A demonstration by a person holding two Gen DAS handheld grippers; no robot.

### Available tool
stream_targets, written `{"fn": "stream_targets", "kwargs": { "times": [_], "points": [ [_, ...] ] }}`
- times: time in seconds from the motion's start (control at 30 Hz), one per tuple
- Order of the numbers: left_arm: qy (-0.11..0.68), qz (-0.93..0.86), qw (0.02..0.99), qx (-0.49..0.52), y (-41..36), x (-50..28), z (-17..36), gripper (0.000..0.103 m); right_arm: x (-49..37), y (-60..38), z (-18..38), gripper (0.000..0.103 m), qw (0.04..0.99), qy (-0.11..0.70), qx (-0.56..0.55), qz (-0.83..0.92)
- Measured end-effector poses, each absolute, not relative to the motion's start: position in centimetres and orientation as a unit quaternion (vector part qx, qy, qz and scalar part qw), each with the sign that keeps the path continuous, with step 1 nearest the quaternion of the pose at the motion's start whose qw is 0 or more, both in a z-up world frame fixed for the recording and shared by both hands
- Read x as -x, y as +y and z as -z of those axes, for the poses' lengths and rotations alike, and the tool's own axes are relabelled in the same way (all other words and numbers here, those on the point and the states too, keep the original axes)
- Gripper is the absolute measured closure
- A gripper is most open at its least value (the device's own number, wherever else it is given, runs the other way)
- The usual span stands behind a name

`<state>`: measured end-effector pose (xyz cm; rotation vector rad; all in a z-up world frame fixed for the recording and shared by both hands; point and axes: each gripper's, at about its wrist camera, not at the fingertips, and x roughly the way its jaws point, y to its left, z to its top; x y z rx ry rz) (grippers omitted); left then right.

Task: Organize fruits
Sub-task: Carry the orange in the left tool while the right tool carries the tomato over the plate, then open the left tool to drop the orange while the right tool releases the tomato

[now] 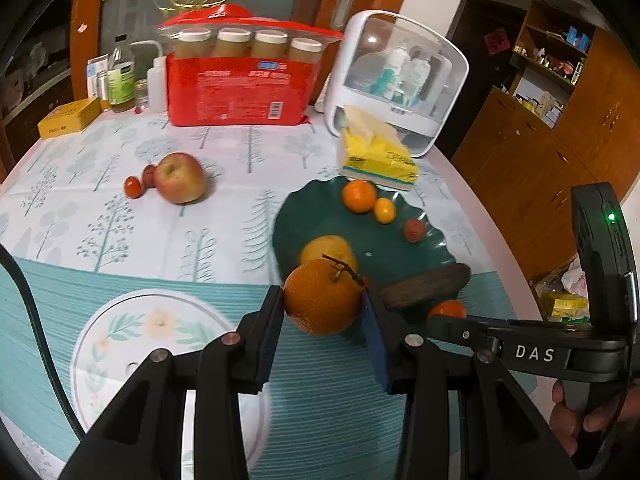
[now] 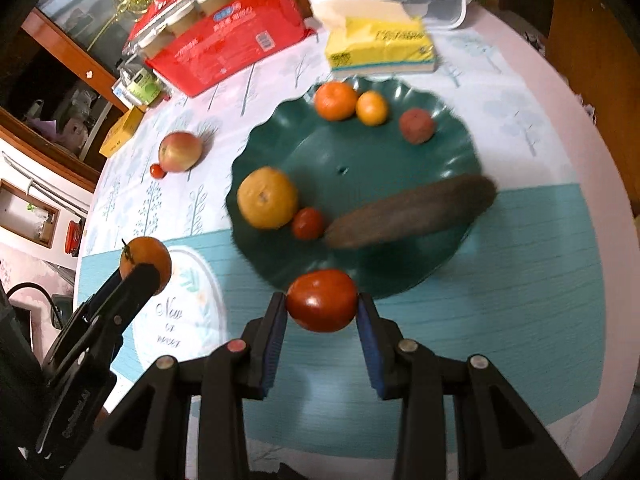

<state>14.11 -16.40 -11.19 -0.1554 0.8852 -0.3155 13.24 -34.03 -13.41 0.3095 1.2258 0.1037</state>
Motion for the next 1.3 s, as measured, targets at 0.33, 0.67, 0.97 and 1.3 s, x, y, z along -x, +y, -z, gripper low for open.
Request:
{"fn": "stream_targets", "kwargs": {
  "times": [0.33,0.67,0.97,1.3],
  "points": [
    [0.422,0.159,0.89,0.066,-20.9,-17.0,10.6,0.065,-15.3,-38.4,12.6,0.067,0.848,0.514,-0.11,-0.06],
    [0.462,0.161,0.87,0.06,-25.0,-20.0,13.0,0.065,-17.3,-40.3,13.6,0.067,0.87,0.475,-0.088,-0.095],
    [0.5,0.149,0.85,0.072,-26.0,-21.9,15.5,0.065,-18.4,-41.4,15.2,0.067,0.869,0.473,-0.091,-0.111],
    [0.503,0.131,0.851,0.071,-25.1,-22.0,15.0,0.047,-18.5,-41.4,15.7,0.055,0.867,0.473,-0.103,-0.12]
  ]
}}
